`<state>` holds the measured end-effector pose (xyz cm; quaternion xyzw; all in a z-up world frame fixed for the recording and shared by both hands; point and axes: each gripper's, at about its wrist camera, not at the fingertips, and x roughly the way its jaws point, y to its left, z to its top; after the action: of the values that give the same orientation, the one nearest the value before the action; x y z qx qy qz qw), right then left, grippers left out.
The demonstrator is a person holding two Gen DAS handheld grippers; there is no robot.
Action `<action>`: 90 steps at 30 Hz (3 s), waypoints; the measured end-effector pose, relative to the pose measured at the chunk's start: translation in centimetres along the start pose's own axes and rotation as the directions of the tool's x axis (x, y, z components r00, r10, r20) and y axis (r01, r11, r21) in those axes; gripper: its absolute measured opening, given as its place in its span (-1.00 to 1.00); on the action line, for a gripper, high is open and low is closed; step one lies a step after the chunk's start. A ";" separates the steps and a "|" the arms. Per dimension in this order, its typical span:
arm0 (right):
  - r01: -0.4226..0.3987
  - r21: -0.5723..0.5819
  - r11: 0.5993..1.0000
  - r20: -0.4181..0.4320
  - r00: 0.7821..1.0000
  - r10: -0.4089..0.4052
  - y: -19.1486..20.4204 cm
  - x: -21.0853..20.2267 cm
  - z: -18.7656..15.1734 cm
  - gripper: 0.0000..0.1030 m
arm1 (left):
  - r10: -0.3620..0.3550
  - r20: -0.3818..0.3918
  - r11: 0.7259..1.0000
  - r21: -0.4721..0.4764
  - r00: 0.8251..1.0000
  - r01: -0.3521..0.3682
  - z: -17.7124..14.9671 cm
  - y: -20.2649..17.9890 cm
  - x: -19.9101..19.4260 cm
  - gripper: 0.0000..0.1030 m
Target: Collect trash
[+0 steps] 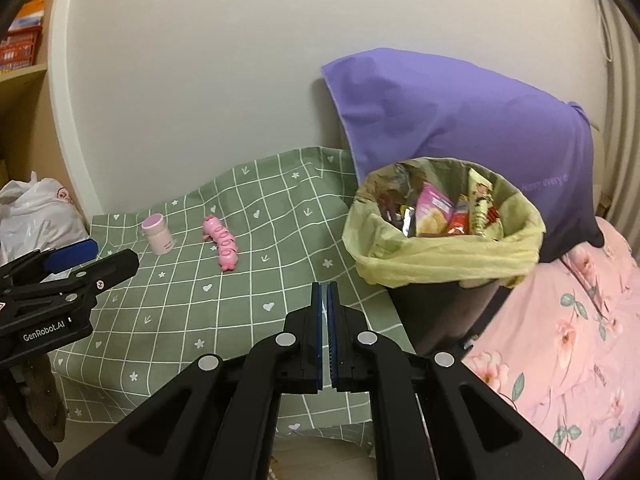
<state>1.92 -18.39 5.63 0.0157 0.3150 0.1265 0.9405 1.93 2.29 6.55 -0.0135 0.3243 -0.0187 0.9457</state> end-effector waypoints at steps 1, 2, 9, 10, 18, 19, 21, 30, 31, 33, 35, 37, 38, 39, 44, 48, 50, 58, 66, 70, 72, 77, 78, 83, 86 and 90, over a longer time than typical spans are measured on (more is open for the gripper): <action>0.008 0.002 1.000 0.001 1.000 -0.008 0.0 -0.2 -0.1 -0.89 | -0.009 0.001 1.000 0.000 1.000 0.009 0.0 -0.1 -0.1 0.41; 0.011 0.004 1.000 0.002 1.000 -0.011 -0.1 -0.4 -0.2 -0.89 | -0.014 0.002 1.000 0.000 1.000 0.014 0.0 -0.2 -0.1 0.41; 0.032 0.020 0.999 0.013 0.999 -0.033 -0.7 -1.2 -0.2 -0.89 | -0.025 0.014 1.000 0.012 1.000 0.025 0.1 -1.0 -0.6 0.41; 0.034 0.023 0.999 0.014 0.999 -0.034 -0.7 -1.3 -0.3 -0.89 | -0.027 0.015 1.000 0.013 1.000 0.027 0.1 -1.0 -0.6 0.41; 0.045 0.036 0.998 0.011 0.999 -0.046 -1.2 -1.3 -0.3 -0.89 | -0.042 0.020 0.999 0.014 0.999 0.041 0.2 -1.1 -0.7 0.41; 0.045 0.035 0.998 0.011 0.999 -0.045 -1.3 -1.4 -0.2 -0.89 | -0.044 0.022 0.999 0.014 0.999 0.043 0.2 -1.1 -0.7 0.41; 0.046 0.035 0.998 0.013 0.999 -0.046 -1.2 -1.4 -0.2 -0.89 | -0.042 0.024 0.999 0.012 0.999 0.042 0.2 -1.2 -0.8 0.41; 0.050 0.042 0.998 0.016 0.999 -0.051 -1.3 -1.4 -0.2 -0.89 | -0.046 0.030 0.999 0.017 0.999 0.045 0.1 -1.3 -0.9 0.41; 0.051 0.042 0.998 0.017 0.999 -0.052 -1.3 -1.4 -0.2 -0.89 | -0.046 0.030 0.999 0.017 0.999 0.045 0.1 -1.3 -0.9 0.41; 0.050 0.043 0.998 0.019 0.998 -0.051 -1.4 -1.6 -0.1 -0.89 | -0.045 0.030 0.999 0.017 0.999 0.044 0.1 -1.3 -1.0 0.41; 0.052 0.042 0.998 0.023 0.998 -0.053 -1.4 -1.7 -0.1 -0.89 | -0.045 0.031 0.999 0.019 0.998 0.045 0.1 -1.4 -1.0 0.41; 0.053 0.042 0.998 0.026 0.998 -0.054 -1.4 -1.8 -0.1 -0.89 | -0.048 0.032 0.999 0.021 0.998 0.047 0.2 -1.5 -1.0 0.41; 0.058 0.041 0.997 0.026 0.998 -0.059 -1.4 -1.8 -0.1 -0.89 | -0.049 0.032 0.999 0.022 0.998 0.048 0.2 -1.5 -1.0 0.41; 0.059 0.041 0.997 0.026 0.998 -0.060 -1.4 -1.8 -0.1 -0.89 | -0.050 0.032 0.999 0.022 0.998 0.050 0.1 -1.5 -1.0 0.41; 0.068 0.043 0.997 0.034 0.997 -0.070 -1.5 -2.0 0.0 -0.89 | -0.052 0.035 0.998 0.024 0.998 0.052 0.2 -1.6 -1.1 0.41; 0.068 0.047 0.997 0.040 0.997 -0.070 -1.7 -2.1 0.1 -0.89 | -0.053 0.039 0.998 0.023 0.998 0.052 0.2 -1.6 -1.3 0.41; 0.069 0.048 0.996 0.042 0.997 -0.071 -1.8 -2.2 0.1 -0.89 | -0.054 0.040 0.998 0.024 0.998 0.053 0.3 -1.6 -1.3 0.41; 0.073 0.052 0.996 0.041 0.996 -0.075 -1.9 -2.3 0.1 -0.89 | -0.053 0.041 0.998 0.023 0.998 0.052 0.3 -1.7 -1.5 0.41; 0.072 0.050 0.996 0.040 0.996 -0.074 -2.0 -2.3 0.1 -0.89 | -0.052 0.041 0.998 0.021 0.998 0.051 0.3 -1.6 -1.5 0.41; 0.072 0.049 0.996 0.039 0.997 -0.074 -2.0 -2.2 0.1 -0.89 | -0.056 0.039 0.998 0.022 0.998 0.055 0.3 -1.6 -1.4 0.41; 0.073 0.049 0.996 0.039 0.996 -0.075 -2.0 -2.2 0.0 -0.89 | -0.053 0.042 0.998 0.024 0.998 0.053 0.3 -1.6 -1.4 0.41; 0.073 0.050 0.996 0.038 0.996 -0.075 -2.0 -2.2 0.0 -0.89 | -0.053 0.047 0.998 0.024 0.998 0.052 0.4 -1.8 -1.5 0.41; 0.073 0.050 0.996 0.038 0.996 -0.075 -2.0 -2.2 0.0 -0.89 | -0.051 0.047 0.998 0.024 0.998 0.050 0.4 -1.7 -1.5 0.41; 0.075 0.049 0.996 0.038 0.996 -0.077 -2.1 -2.1 -0.1 -0.89 | -0.049 0.045 0.998 0.027 0.998 0.048 0.4 -1.8 -1.6 0.41; 0.076 0.048 0.996 0.034 0.996 -0.078 -2.1 -2.1 -0.2 -0.89 | -0.049 0.040 0.999 0.024 0.998 0.048 0.4 -1.7 -1.4 0.41; 0.080 0.047 0.996 0.027 0.996 -0.081 -2.2 -1.8 -0.2 -0.89 | -0.040 -0.013 0.999 0.001 0.999 0.040 0.2 -0.7 0.0 0.41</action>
<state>0.86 -20.96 6.29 0.0263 0.3048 0.0812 0.9486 1.97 1.59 6.72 -0.0190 0.3299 -0.0378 0.9431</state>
